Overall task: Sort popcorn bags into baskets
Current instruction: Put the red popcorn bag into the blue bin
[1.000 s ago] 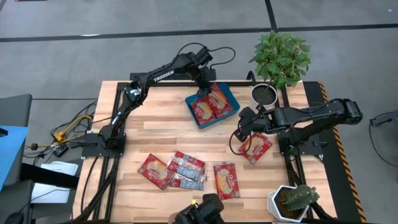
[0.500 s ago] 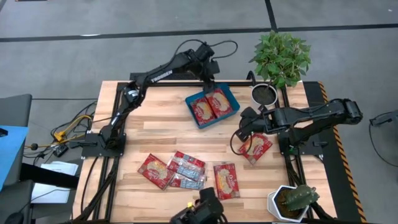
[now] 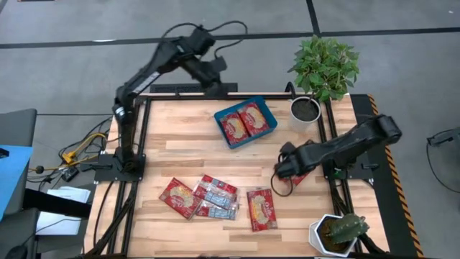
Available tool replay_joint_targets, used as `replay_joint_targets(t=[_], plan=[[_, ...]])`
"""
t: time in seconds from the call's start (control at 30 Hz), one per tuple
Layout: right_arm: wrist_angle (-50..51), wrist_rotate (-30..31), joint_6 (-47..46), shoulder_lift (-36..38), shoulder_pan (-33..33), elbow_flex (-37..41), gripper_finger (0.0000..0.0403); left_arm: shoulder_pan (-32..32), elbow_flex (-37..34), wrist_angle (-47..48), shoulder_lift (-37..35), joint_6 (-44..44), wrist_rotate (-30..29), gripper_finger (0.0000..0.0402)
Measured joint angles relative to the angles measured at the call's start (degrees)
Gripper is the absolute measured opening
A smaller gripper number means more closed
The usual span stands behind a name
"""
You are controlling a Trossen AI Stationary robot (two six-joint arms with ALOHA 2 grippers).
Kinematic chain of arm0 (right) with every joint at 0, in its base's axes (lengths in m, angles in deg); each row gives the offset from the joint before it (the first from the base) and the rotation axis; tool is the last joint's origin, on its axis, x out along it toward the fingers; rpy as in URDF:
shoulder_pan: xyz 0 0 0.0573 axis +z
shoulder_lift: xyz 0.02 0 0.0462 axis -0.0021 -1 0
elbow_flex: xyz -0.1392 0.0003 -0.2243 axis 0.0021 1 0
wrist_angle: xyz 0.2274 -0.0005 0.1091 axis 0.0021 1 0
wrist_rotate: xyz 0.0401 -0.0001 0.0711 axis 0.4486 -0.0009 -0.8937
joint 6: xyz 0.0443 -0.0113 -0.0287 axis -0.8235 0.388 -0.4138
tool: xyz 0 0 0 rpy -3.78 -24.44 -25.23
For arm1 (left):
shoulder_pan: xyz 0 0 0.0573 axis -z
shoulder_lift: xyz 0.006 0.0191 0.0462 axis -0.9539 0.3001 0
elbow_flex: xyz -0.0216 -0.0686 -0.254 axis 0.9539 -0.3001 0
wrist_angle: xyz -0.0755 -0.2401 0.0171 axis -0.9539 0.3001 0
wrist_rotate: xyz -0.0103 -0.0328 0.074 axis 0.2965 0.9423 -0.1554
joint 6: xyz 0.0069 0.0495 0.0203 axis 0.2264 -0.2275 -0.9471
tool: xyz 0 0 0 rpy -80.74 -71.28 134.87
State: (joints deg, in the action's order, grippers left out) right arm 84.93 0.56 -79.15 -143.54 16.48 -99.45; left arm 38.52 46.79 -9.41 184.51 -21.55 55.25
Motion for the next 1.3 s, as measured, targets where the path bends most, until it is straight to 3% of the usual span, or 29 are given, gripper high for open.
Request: replay_joint_targets(t=[0.23,0.4,0.63,0.87,0.97,1.1,1.3], plan=[[2.5,-2.8,-5.7,-8.8,2.1,0.0,0.0008,5.1,-4.4,9.0,-11.8,-0.7,-6.9,0.0201],[-5.0,-6.9,-6.6,-13.3,2.7,0.0,0.0026,9.2,-17.7,6.9,-23.2,1.6,-10.6,0.0201],[-14.3,-9.7,-4.4,-19.5,2.6,-4.1,0.0023,11.8,-52.4,-13.5,-46.4,17.5,-14.0,0.0201],[-22.8,-7.9,10.4,-23.8,-1.4,-16.4,0.0017,11.9,-83.5,-43.0,-64.9,39.3,-15.4,0.0201],[-33.7,-7.3,20.6,-26.2,-4.2,-20.0,0.0024,11.9,-94.1,-53.9,-68.3,46.2,-17.2,0.0201],[-48.3,-12.6,31.5,-30.1,-8.3,-24.9,0.0026,11.9,-105.8,-65.0,-69.1,54.6,-17.4,0.0201],[-41.8,-12.1,32.4,-28.2,-9.4,-31.9,0.0012,11.9,-115.3,-69.1,-68.6,58.6,-20.3,0.0201]])
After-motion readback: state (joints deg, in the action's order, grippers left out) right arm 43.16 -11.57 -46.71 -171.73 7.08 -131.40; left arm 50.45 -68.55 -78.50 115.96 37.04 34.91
